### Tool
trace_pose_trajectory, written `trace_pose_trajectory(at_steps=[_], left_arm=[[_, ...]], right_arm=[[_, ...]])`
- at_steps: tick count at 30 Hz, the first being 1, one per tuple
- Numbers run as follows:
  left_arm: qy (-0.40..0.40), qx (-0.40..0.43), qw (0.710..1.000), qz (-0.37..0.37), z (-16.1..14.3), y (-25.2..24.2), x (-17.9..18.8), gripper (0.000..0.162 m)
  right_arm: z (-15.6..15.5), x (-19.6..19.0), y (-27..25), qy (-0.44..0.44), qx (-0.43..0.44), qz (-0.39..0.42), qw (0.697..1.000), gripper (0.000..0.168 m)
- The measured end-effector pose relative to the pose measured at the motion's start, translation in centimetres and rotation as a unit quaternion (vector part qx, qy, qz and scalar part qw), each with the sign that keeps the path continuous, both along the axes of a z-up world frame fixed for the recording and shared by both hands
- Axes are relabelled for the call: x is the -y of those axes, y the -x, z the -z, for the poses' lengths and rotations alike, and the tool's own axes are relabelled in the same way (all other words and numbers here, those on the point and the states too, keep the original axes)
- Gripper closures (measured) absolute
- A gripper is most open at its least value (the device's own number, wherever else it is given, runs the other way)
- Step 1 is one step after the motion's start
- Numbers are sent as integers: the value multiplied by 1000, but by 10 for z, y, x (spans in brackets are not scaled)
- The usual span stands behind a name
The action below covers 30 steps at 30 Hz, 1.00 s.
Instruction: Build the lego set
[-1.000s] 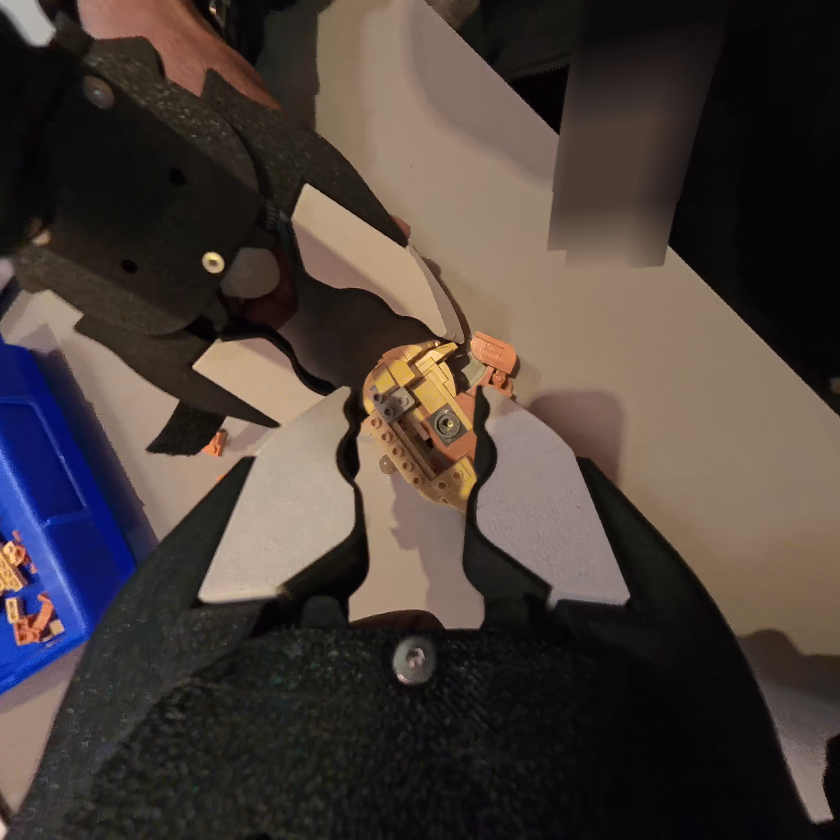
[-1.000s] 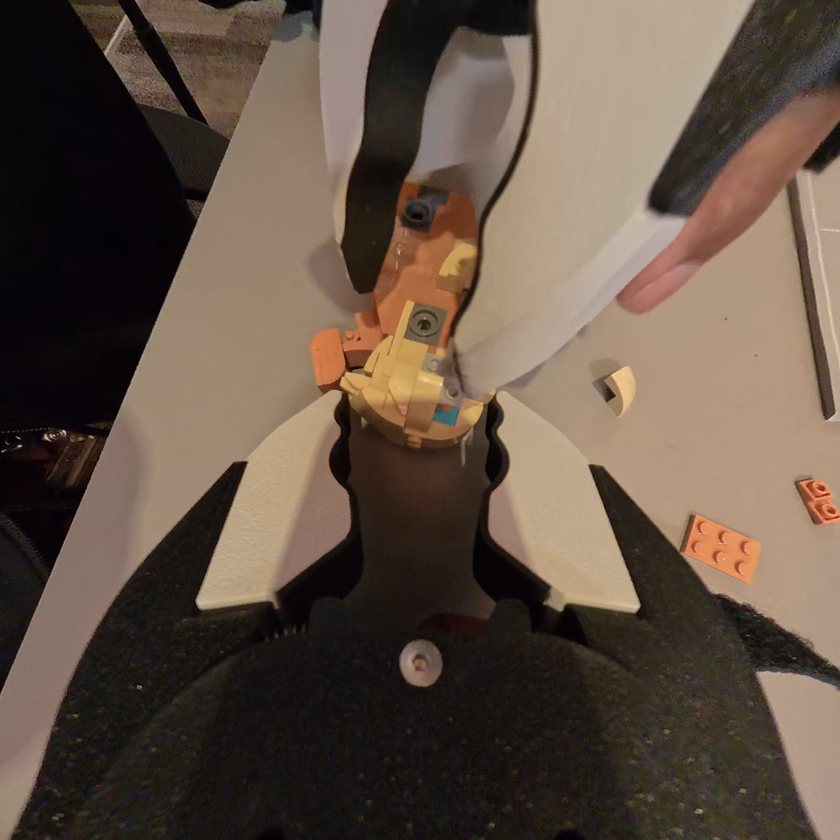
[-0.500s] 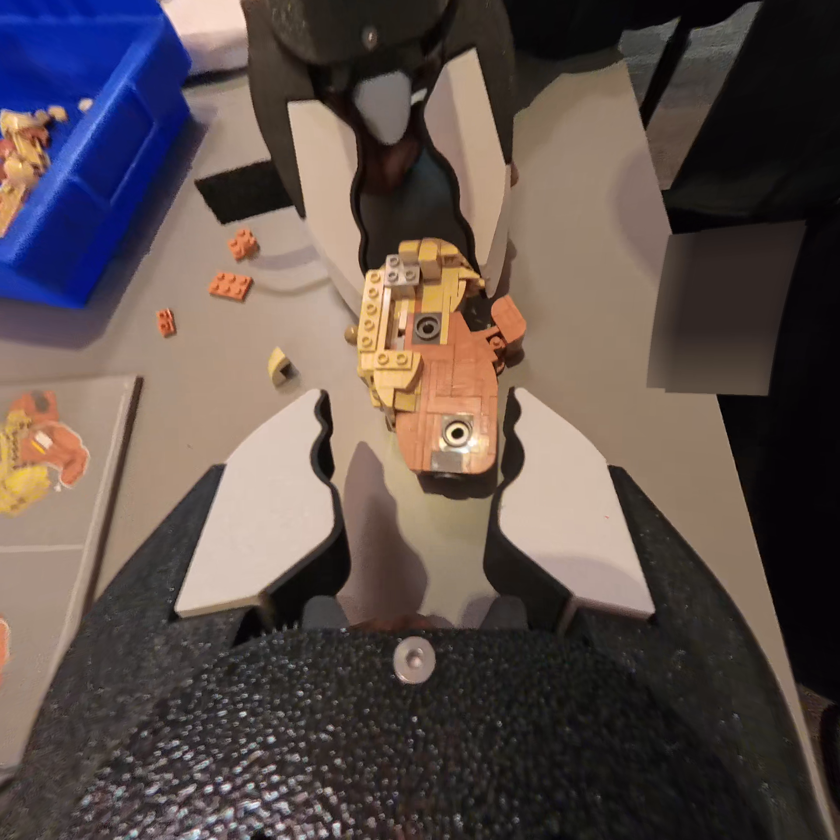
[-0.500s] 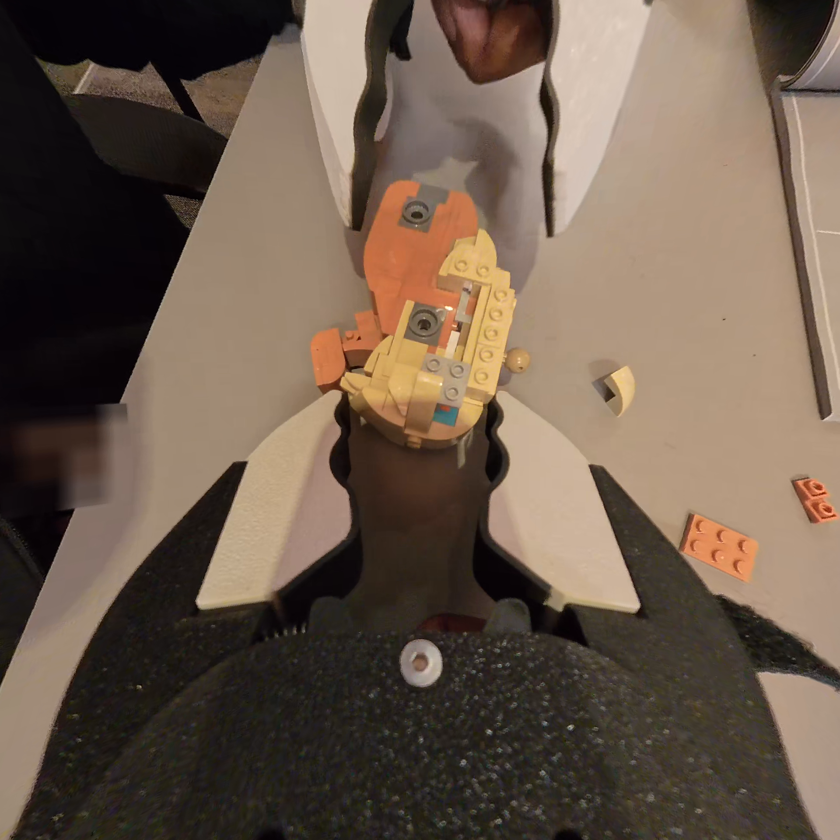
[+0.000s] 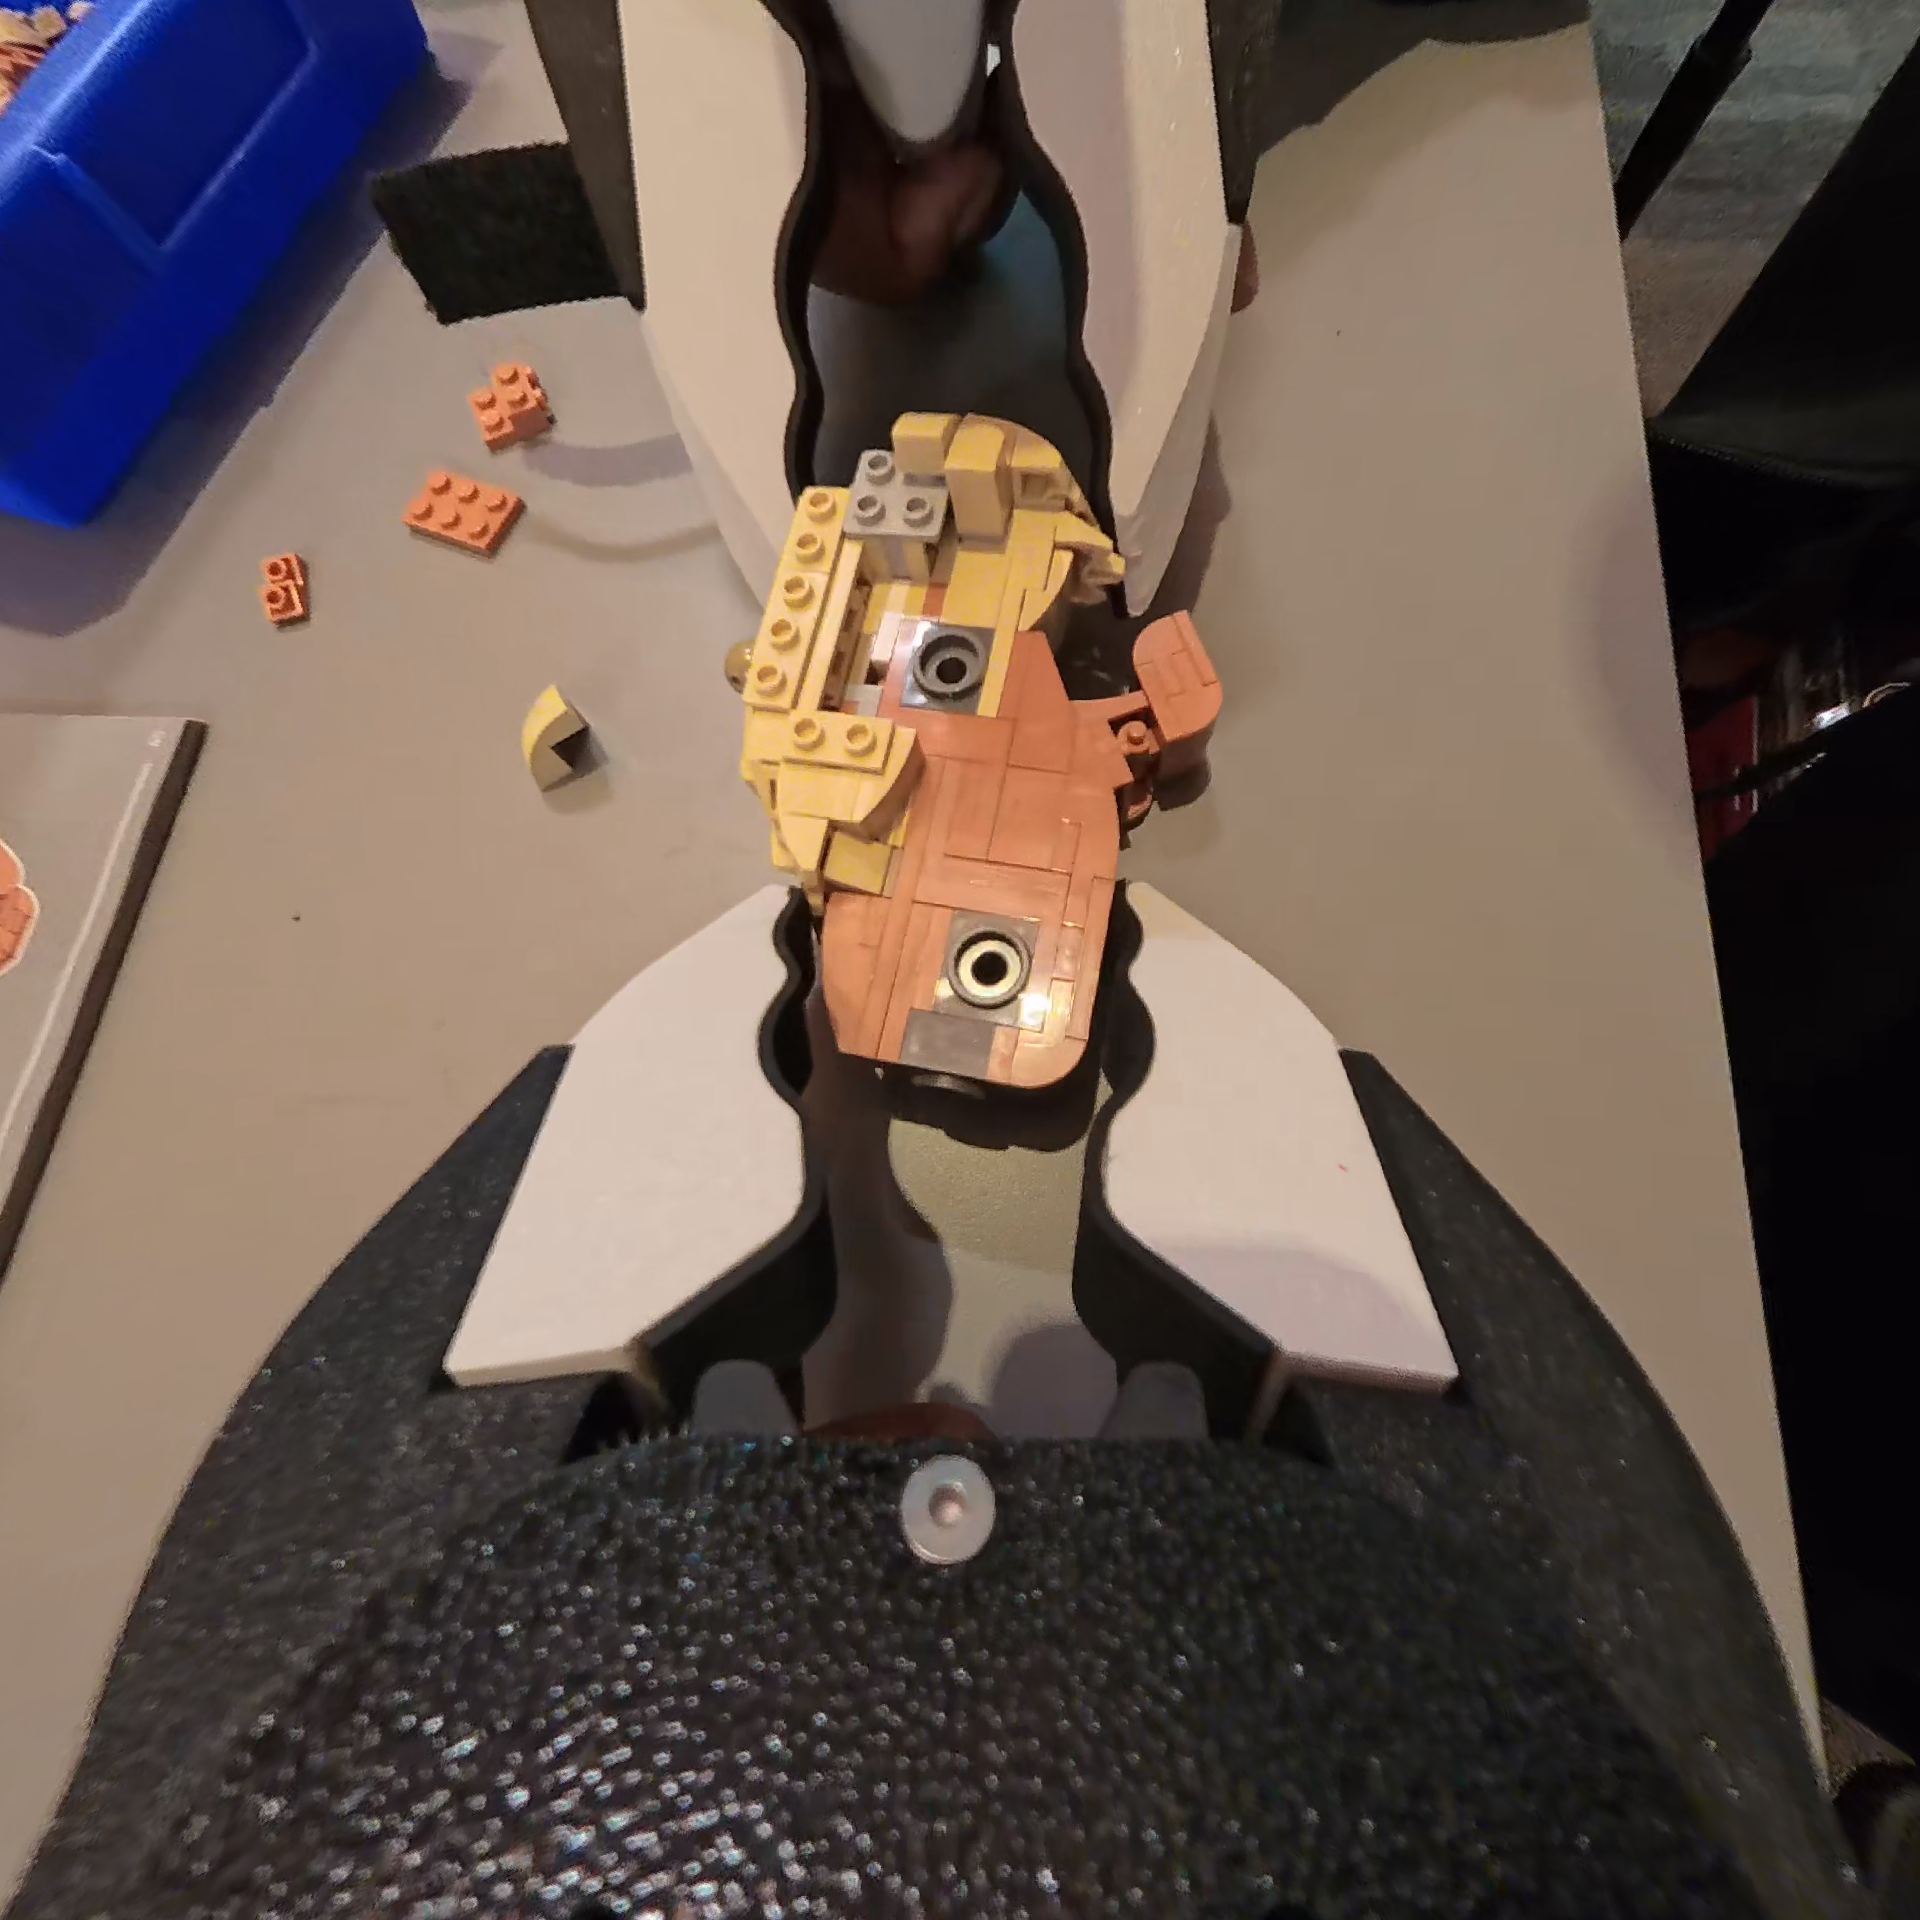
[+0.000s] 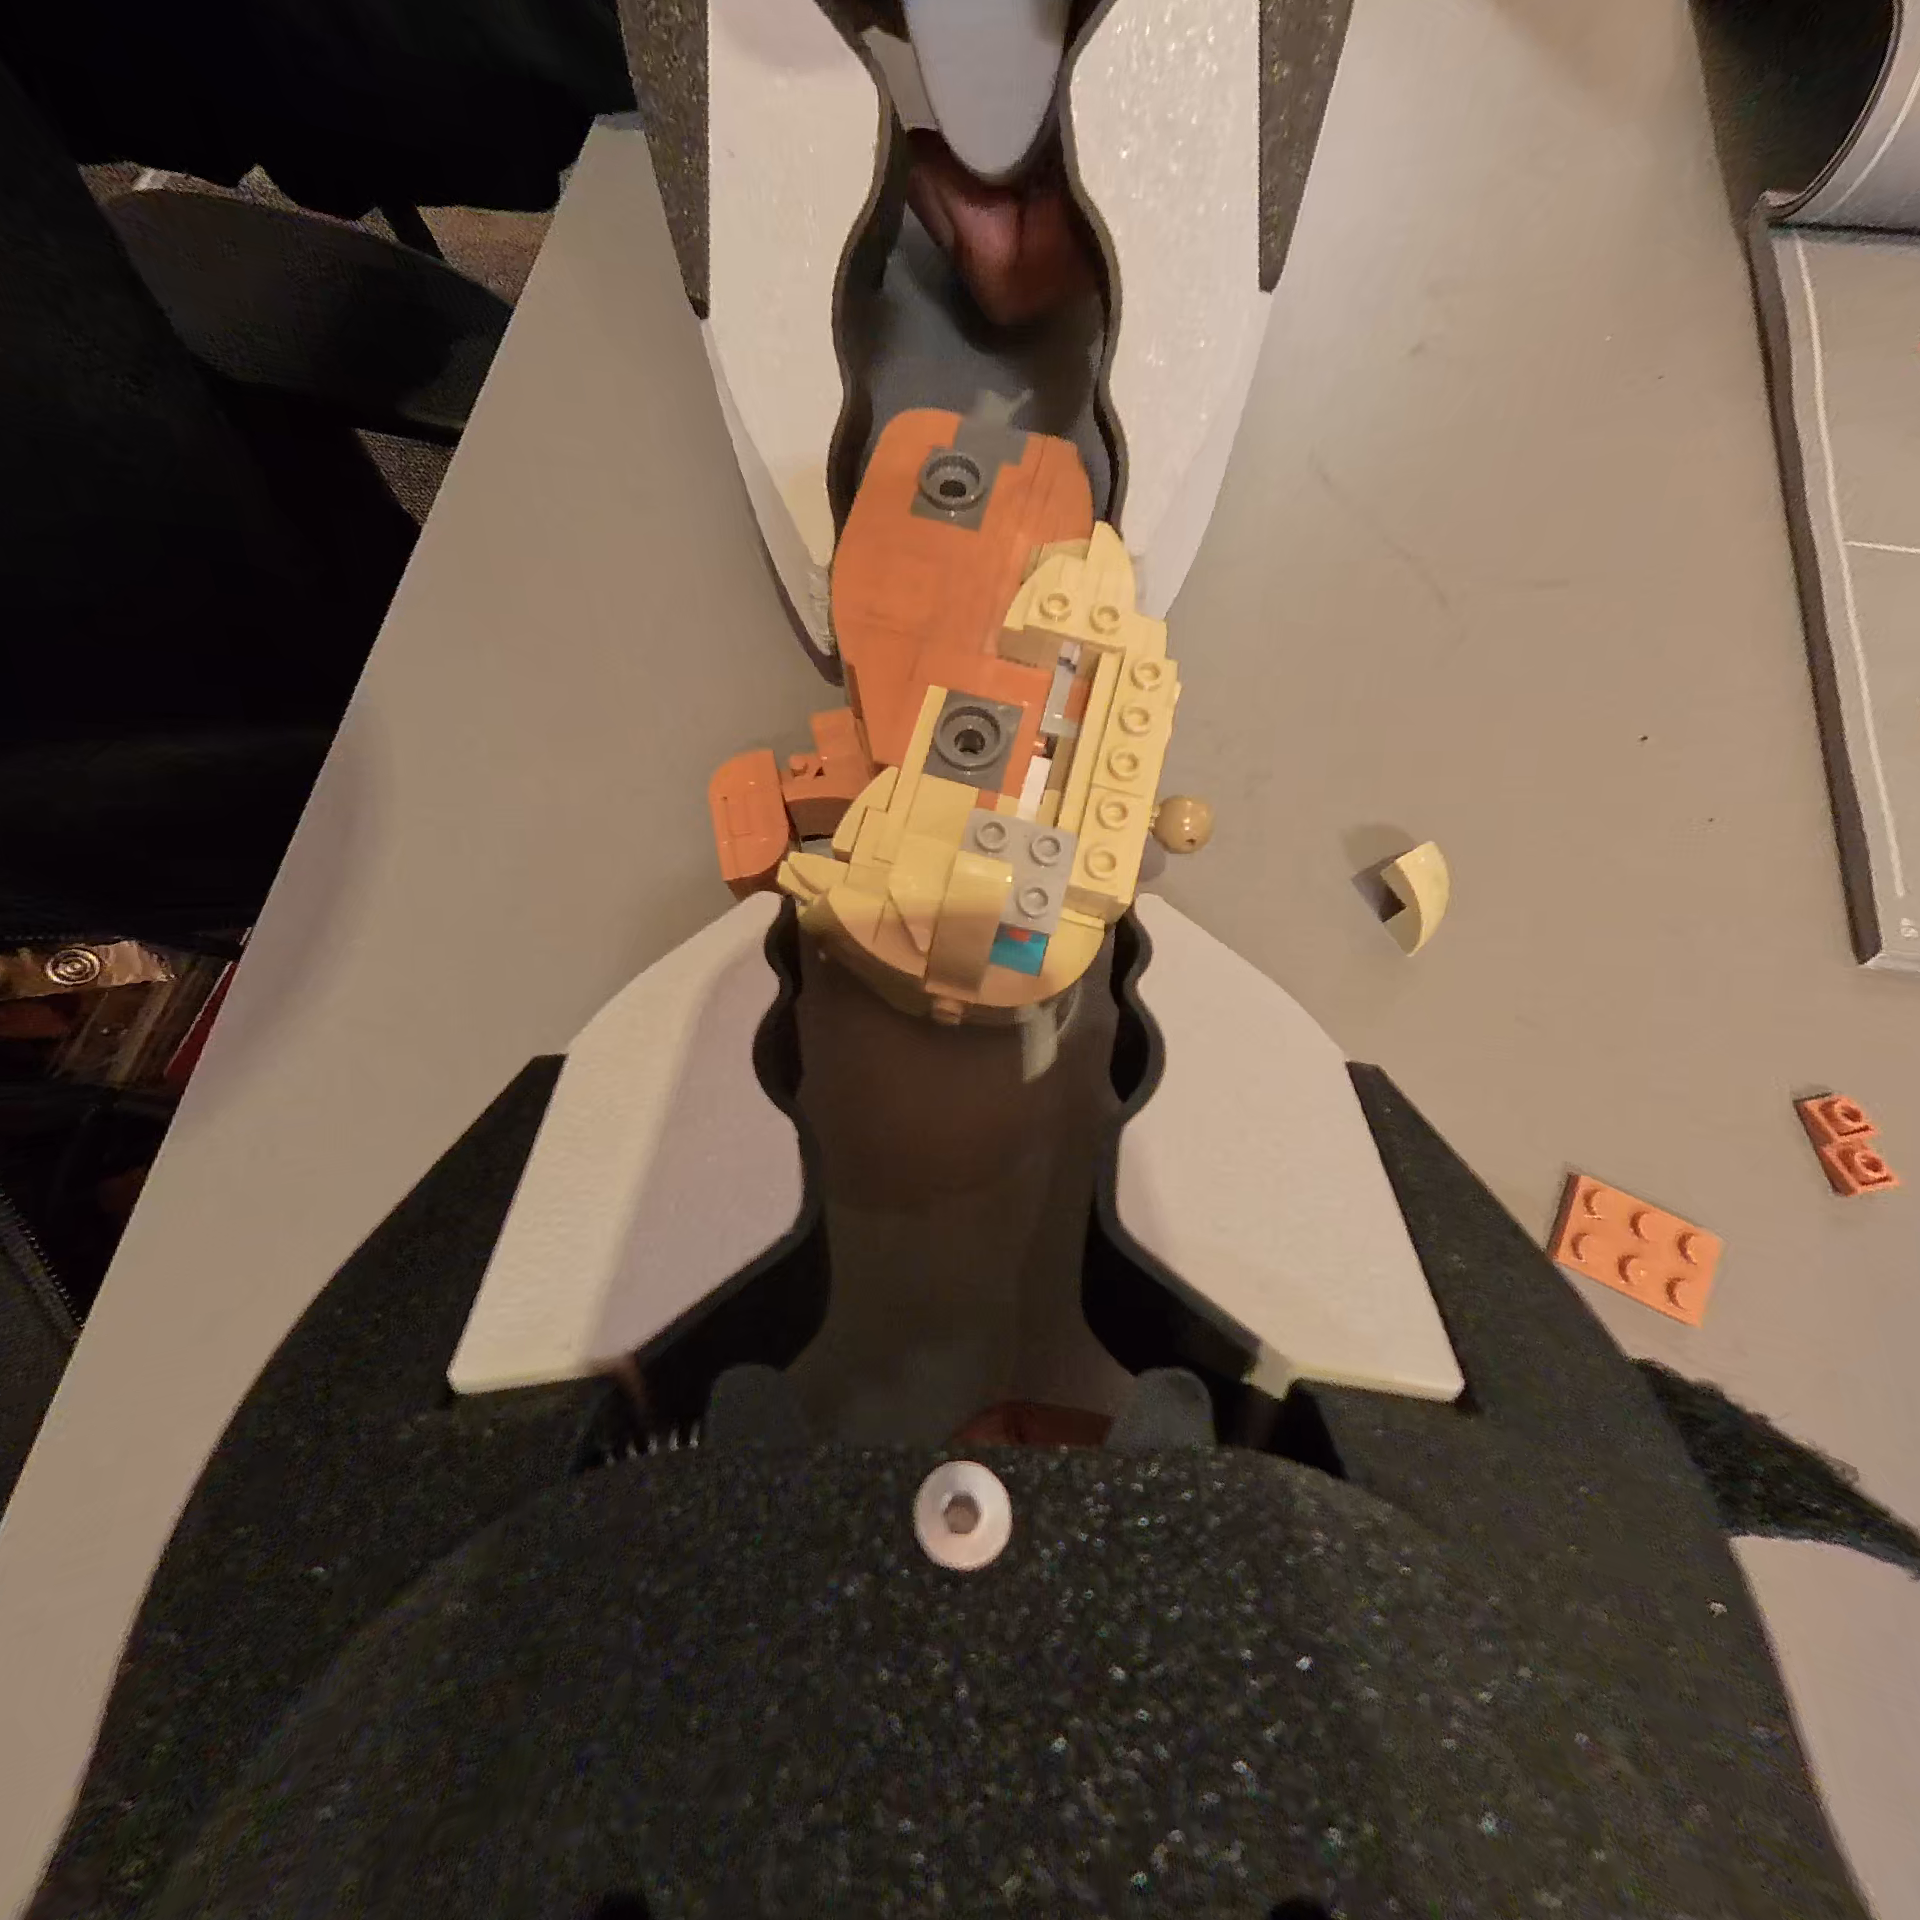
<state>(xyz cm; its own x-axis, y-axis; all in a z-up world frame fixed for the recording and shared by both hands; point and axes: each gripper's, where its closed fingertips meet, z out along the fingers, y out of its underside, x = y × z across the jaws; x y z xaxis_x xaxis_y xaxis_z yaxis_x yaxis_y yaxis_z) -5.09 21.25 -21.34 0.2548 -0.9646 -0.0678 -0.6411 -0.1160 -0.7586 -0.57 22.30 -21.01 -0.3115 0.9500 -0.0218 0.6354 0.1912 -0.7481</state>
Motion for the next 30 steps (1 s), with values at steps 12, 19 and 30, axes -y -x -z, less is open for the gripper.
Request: trace_pose_trajectory(at_steps=[12,19,30], left_arm=[[22,7,1000,8,0,1,1,108],[43,23,999,16,-3,2,1,109],[60,26,998,19,-2,2,0,109]], right_arm=[[-2,2,-3,0,-4,-6,1000,105],[-8,-13,-15,-57,-42,7,997,99],[-23,0,-13,-302,-140,-53,942,104]])
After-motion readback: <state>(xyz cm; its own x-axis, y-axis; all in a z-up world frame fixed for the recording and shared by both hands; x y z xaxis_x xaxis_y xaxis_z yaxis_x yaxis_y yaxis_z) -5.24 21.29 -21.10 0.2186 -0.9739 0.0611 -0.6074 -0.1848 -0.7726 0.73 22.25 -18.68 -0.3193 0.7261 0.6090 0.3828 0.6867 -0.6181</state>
